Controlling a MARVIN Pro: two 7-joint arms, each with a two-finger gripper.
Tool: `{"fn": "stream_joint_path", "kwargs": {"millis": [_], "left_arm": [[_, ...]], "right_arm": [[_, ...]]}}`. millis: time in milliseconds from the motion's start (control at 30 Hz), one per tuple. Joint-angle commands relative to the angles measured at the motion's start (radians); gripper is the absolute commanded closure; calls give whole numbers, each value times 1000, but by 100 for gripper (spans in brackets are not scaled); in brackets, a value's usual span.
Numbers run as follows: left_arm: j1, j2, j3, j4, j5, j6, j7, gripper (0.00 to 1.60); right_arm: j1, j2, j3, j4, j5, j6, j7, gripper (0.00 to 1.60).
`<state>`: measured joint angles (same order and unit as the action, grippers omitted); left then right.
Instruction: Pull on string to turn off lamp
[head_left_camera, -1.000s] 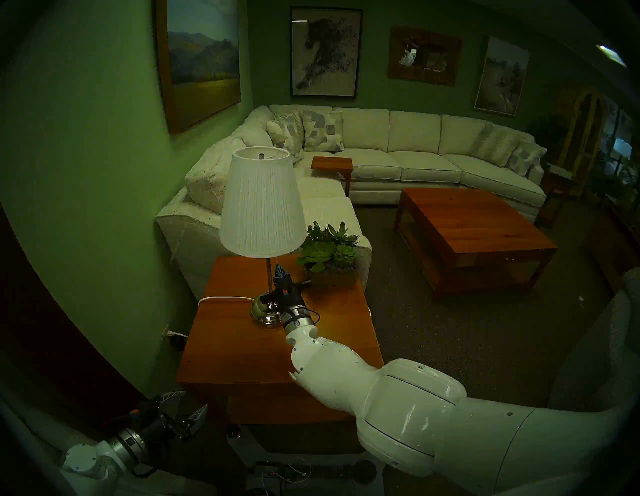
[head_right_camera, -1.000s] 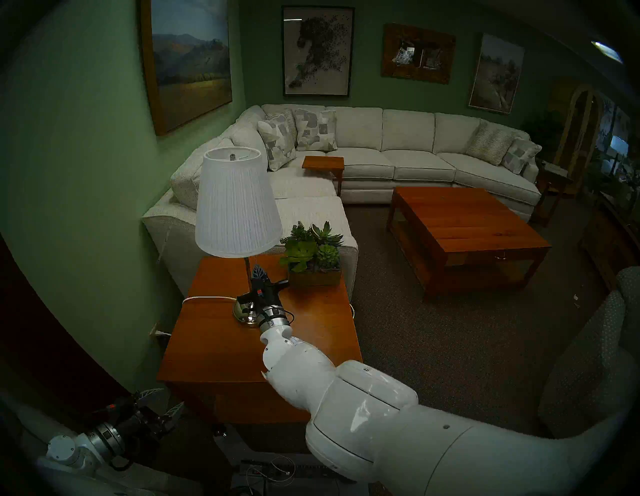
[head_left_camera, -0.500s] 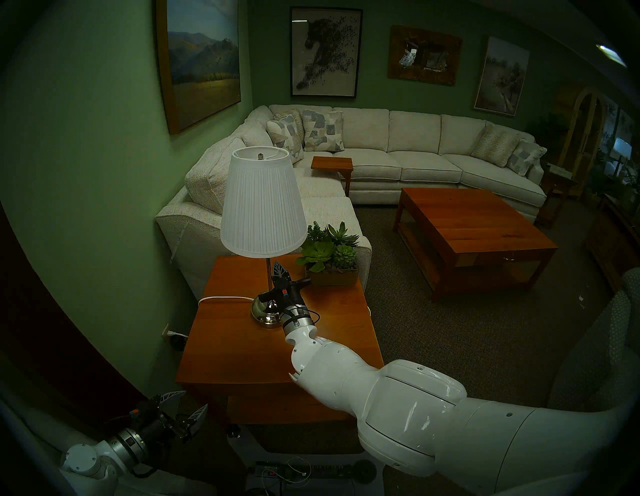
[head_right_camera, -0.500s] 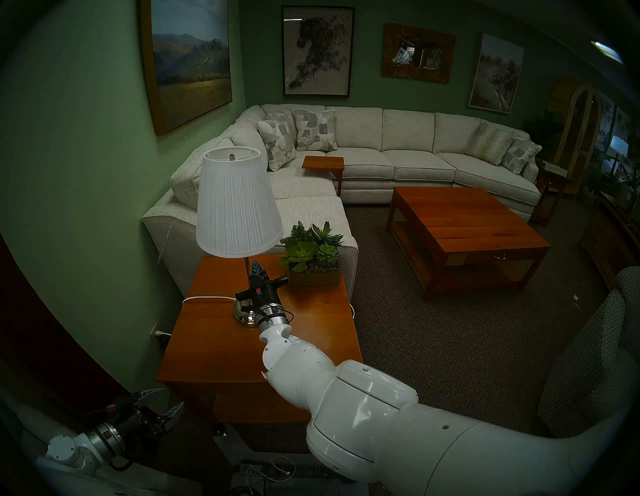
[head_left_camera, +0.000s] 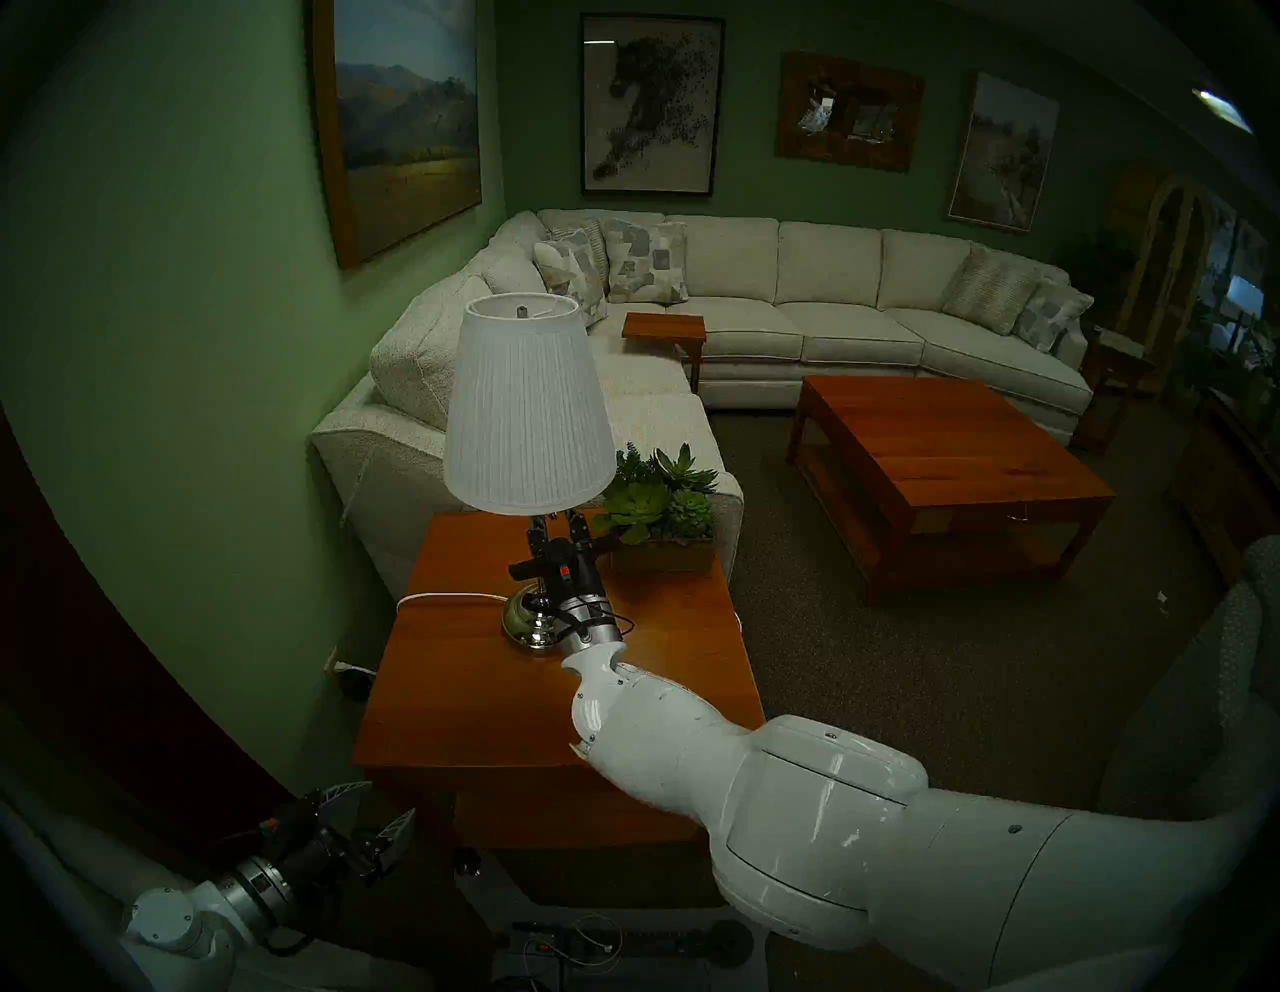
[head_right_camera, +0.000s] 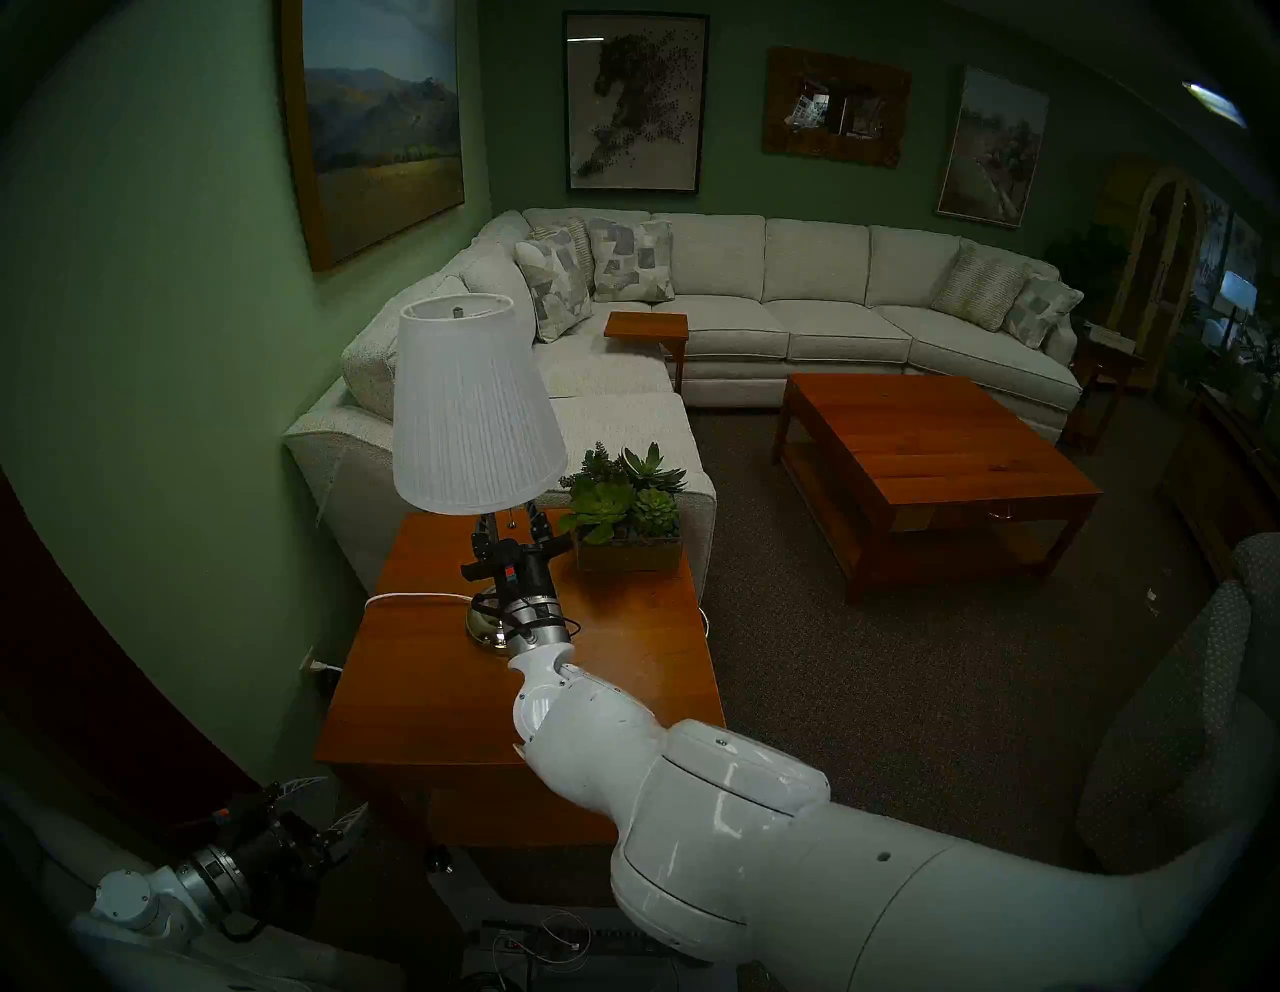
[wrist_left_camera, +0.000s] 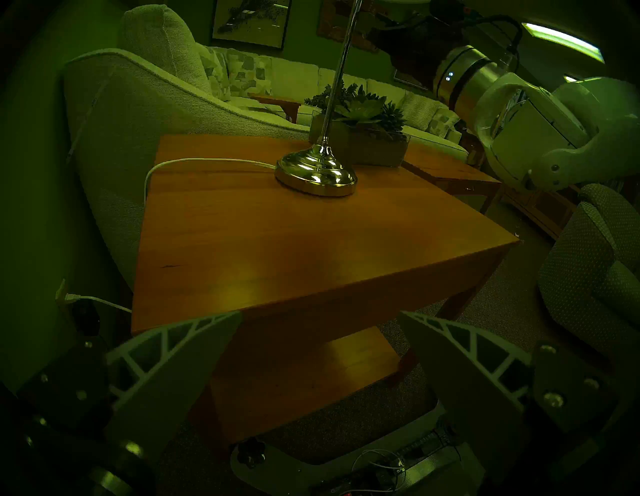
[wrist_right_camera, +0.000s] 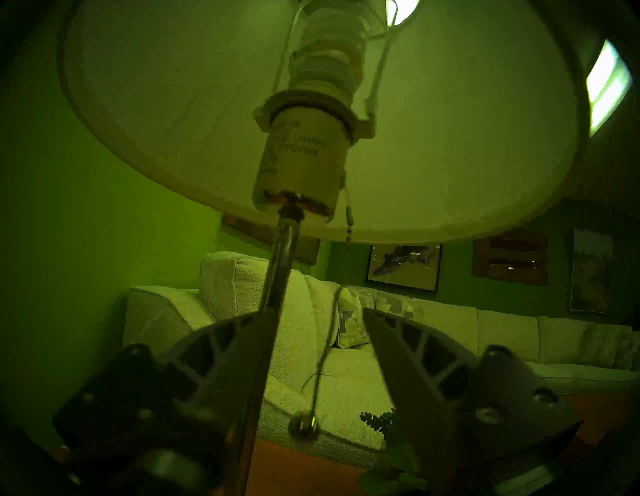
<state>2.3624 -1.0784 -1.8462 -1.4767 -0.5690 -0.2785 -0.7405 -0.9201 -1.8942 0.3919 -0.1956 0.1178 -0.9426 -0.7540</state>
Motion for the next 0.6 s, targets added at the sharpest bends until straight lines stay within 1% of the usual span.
{"fn": "stream_joint_path", "kwargs": {"millis": [0,33,67,133,167,233,267,300,333,433,467,500,567], "left_arm": [[-1,2,-7,-17,-3,-5,-1,0],[-1,2,-7,-17,-3,-5,-1,0],[-1,2,-7,-17,-3,-5,-1,0],[-1,2,-7,-17,-3,-5,-1,0],[-1,2,-6,-17,-3,-5,-1,0],[-2,2,-6,-15,-3,-5,-1,0],[-2,2,-6,-15,-3,-5,-1,0],[-2,2,-6,-15,-3,-5,-1,0],[-3,2,-5,-14,-3,-5,-1,0],[-4,2,-5,-13,-3,-4,-1,0],[-4,2,-5,-12,-2,-4,-1,0],[-4,2,-5,-12,-2,-4,-1,0],[-4,2,-4,-12,-2,-4,-1,0]], "right_arm": [[-51,51,-94,-123,-39,-17,-52,0],[-62,62,-112,-148,-43,-17,-73,0],[-56,58,-133,-127,-43,-17,-82,0],[-77,78,-158,-178,-50,-17,-128,0],[-78,78,-172,-172,-52,-17,-139,0],[-105,104,-210,-218,-62,-17,-184,0],[-105,104,-210,-218,-62,-17,-184,0],[-123,122,-221,-255,-64,-17,-203,0],[-138,134,-245,-260,-65,-17,-210,0],[-164,158,-262,-292,-63,-17,-209,0],[-169,161,-272,-282,-63,-17,-207,0],[-188,178,-277,-319,-63,-17,-210,0],[-203,196,-292,-334,-64,-17,-215,0]]}}
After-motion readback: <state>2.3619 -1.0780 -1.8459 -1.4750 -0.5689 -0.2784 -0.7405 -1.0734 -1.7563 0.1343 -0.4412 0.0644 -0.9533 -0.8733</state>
